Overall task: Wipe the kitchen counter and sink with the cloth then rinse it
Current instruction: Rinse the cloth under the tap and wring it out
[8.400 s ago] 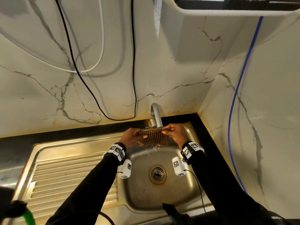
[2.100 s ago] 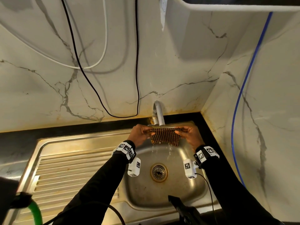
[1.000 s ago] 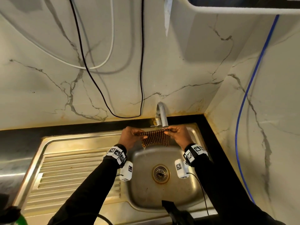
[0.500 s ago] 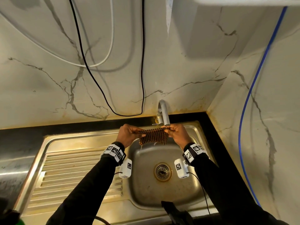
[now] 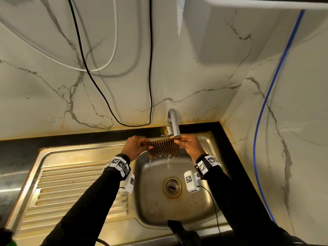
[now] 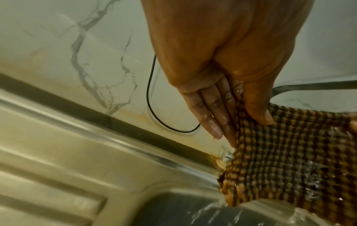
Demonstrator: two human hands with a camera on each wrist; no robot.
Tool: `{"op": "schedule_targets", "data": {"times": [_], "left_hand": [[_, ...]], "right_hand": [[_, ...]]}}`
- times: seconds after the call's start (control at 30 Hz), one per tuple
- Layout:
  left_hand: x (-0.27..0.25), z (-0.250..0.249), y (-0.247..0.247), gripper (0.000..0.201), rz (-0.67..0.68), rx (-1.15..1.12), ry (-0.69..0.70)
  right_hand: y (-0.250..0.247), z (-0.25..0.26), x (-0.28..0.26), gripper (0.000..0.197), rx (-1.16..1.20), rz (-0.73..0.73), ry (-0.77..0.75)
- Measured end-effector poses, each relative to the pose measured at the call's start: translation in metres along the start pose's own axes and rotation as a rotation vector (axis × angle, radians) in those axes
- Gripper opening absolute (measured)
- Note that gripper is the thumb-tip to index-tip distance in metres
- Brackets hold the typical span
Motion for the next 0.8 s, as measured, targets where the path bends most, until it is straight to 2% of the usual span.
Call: {"op": "schedule_targets", "data": {"times": [0.13,0.27,0.43,0.57,0.7,0.8], "left_hand": [[0.009,0.000,-0.001,0.007,-0.014,0.023,-0.022],[0.010,0.000,0.003,0.009,0.047,0.019,-0.023],[0.007,0.001,0.003,0.010,-0.023,-0.082,-0.024],[0.008,-0.007,0.003,0.014,-0.031,-0.163,-0.011],[0.010,-0.006,0.002,0.018,-0.031,-0.166,-0.028],[0.010,-0.009,0.004,0.022,0.023,-0.160,-0.014]], "right_hand": [[-0.003,0.005,-0.002,0.026,0.052,0.007,0.003],[-0.008,0.001,-0.004,0.020,0.061,-0.006,-0.022],[-0.007,-0.001,-0.003,0.021,0.002,0.051,-0.057],[-0.013,0.002,-0.001,0.027,0.014,0.010,-0.042],[-0.013,0.008,-0.003,0.024,-0.042,0.090,-0.079],[-0.019,0.004,-0.004,0.018,-0.035,0.016,-0.048]]}}
Point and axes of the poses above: each hand's wrist, its own x-axis towards the middle knuckle, its own y-axis out of the palm, z = x × y, the point moved 1 cm from there along x, towards the middle knuckle, and after that the axes turned 8 degrees about -x, right-handed, at the moved point
